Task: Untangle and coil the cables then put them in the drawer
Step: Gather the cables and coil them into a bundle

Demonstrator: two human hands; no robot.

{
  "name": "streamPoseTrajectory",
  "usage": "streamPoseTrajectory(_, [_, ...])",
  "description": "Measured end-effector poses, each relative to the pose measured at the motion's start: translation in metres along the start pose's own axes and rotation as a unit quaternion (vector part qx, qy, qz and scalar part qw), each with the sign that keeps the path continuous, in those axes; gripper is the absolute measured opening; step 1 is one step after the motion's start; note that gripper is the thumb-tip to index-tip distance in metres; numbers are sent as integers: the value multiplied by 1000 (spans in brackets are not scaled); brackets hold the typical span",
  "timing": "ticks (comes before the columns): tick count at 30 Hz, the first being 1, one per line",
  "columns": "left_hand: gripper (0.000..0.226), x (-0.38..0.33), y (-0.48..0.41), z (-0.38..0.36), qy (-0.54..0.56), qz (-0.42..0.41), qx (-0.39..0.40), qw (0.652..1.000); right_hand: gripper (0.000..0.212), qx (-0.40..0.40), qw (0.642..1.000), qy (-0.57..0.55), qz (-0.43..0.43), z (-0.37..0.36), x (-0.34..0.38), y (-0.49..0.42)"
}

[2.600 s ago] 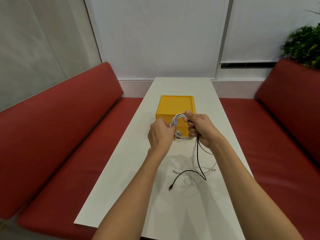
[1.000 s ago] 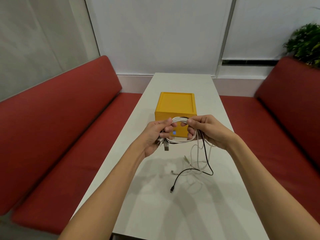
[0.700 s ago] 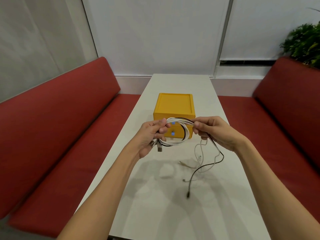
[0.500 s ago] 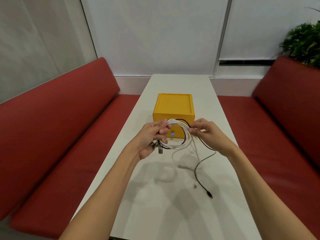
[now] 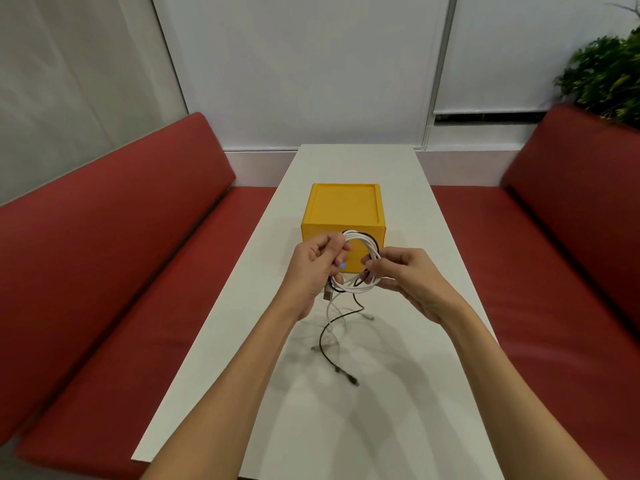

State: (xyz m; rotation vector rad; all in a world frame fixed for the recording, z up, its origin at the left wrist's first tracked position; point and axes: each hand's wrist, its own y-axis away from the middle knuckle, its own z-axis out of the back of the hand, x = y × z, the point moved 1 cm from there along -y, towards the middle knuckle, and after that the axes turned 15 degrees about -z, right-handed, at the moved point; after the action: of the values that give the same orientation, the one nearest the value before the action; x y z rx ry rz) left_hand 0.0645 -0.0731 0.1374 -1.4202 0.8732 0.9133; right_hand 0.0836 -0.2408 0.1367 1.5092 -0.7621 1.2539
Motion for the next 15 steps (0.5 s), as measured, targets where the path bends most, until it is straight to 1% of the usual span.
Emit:
streamPoseTrajectory(2, [25, 2, 0, -1, -22, 0, -3, 1000, 13, -14, 1000, -2, 1, -1, -3, 0])
streamPoseTrajectory(6, [27, 11, -1, -2, -123, 1, 9, 992, 19, -21, 999, -43, 2, -6, -4, -3])
streamPoseTrajectory(9, [30, 14, -3, -3, -223, 2, 25, 974, 23, -19, 997, -75, -9, -8, -5, -6])
streamPoseTrajectory(11, [30, 15, -2, -4, -279, 18, 47, 959, 23, -14, 995, -93, -18, -9, -5, -7])
streamPoseTrajectory(13, [29, 16, -1, -5, -302, 27, 54, 951, 23, -1, 994, -109, -31, -10, -4, -7])
streamPoseTrajectory(15, [29, 16, 0, -6, -310, 21, 44, 949, 24, 15, 991, -126, -42, -9, -4, -7])
